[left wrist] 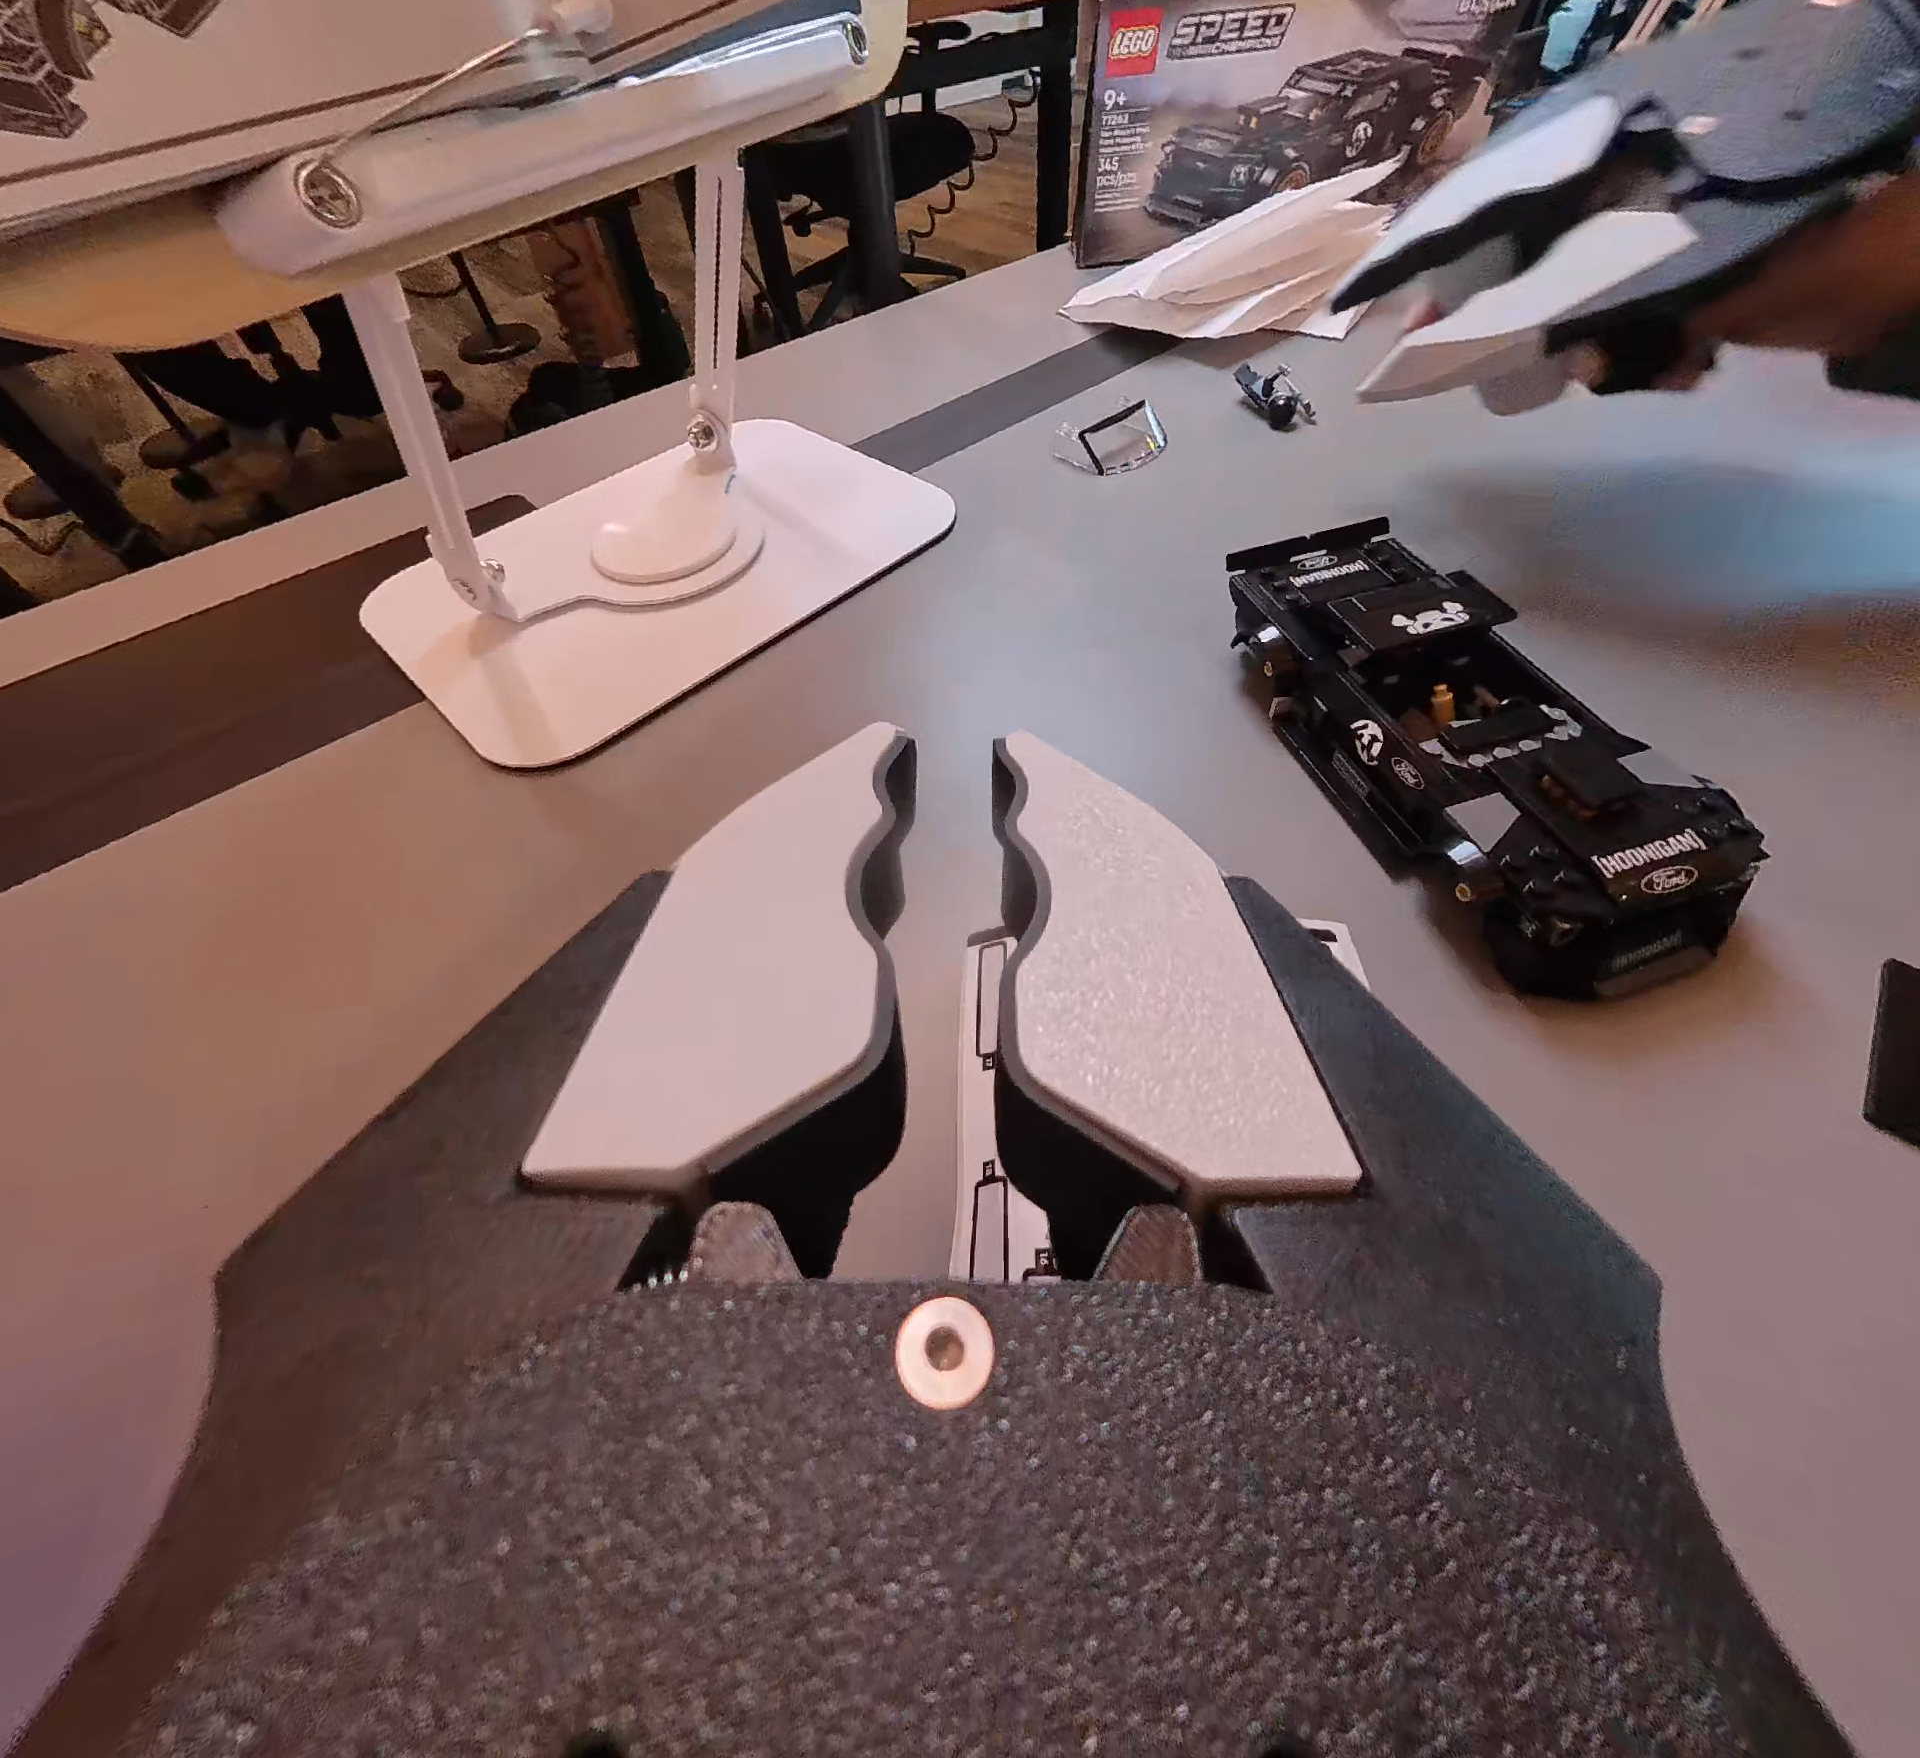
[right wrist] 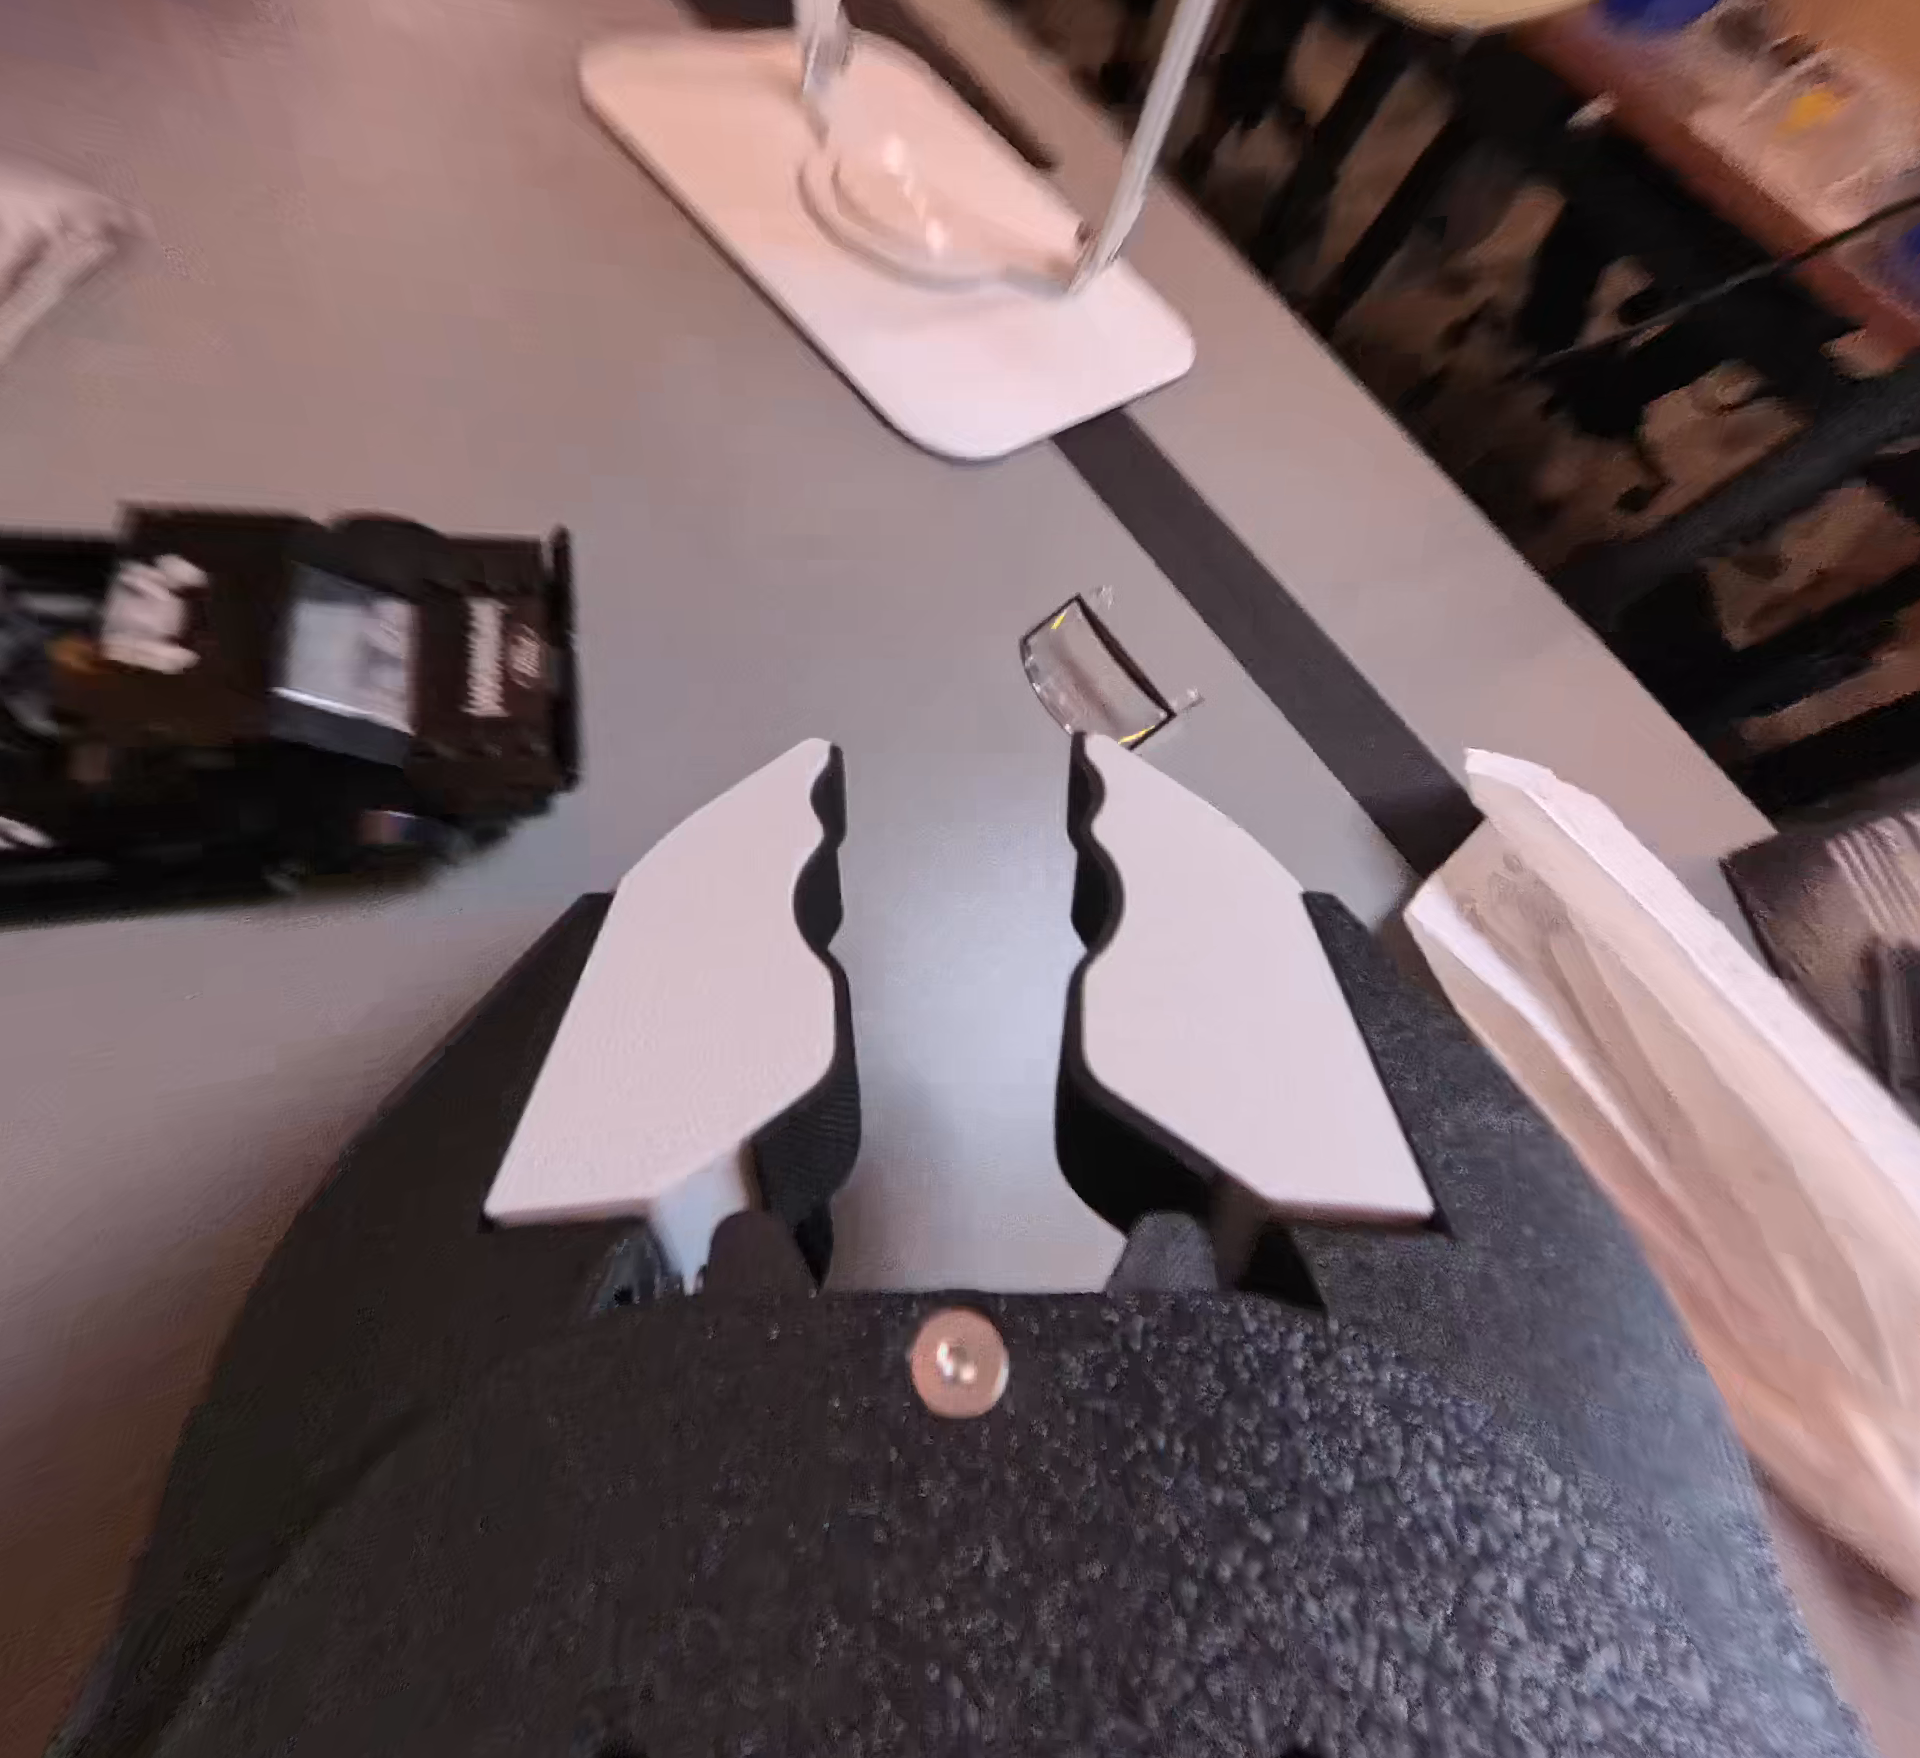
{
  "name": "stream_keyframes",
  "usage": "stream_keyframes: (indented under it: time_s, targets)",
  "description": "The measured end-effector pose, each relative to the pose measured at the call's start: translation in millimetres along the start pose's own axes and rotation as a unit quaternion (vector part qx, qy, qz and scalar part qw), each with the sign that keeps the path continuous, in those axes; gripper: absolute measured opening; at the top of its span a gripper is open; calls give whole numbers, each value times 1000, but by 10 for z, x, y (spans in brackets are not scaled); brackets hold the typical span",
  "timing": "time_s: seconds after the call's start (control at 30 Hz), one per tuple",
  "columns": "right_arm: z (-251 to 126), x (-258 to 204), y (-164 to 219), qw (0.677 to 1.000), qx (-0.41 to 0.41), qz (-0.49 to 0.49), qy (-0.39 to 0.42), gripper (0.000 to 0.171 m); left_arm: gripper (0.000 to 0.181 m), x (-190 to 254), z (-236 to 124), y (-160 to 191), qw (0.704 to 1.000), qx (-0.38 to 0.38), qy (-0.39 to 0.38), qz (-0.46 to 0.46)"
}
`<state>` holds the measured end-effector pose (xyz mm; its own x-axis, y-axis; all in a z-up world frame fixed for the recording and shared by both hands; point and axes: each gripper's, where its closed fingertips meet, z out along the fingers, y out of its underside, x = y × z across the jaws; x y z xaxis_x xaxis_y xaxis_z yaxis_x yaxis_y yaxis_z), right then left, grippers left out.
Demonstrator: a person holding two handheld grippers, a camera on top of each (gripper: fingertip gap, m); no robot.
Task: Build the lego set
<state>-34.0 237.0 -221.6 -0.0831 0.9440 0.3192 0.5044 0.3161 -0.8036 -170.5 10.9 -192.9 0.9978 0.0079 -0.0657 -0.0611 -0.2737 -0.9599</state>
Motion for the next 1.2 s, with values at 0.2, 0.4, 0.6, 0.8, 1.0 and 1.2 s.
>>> stream_keyframes:
  time_s: [0.2,0.4,0.6,0.8,1.0,1.2]
  targets:
    - [665,346,193,983,-124,-60,-124,47,11,5,40,101,1000,-17,1,13]
    - [883,297,282,955,-203,-94,-196,44,10,40,49,113,999,-21,11,23]
    - [867,257,307,943,-243,-74,-216,26,10,92,47,87,999,-15,22,26]
    - [615,157,287,951,-222,-61,-206,14,10,149,65,92,999,-13,36,18]
    - [119,33,90,963,-185,-58,-186,0,10,233,49,20,999,-1,46,24]
    - [-242,-408,-119,961,-145,-27,-232,0,9,348,31,-35,997,5,54,46]
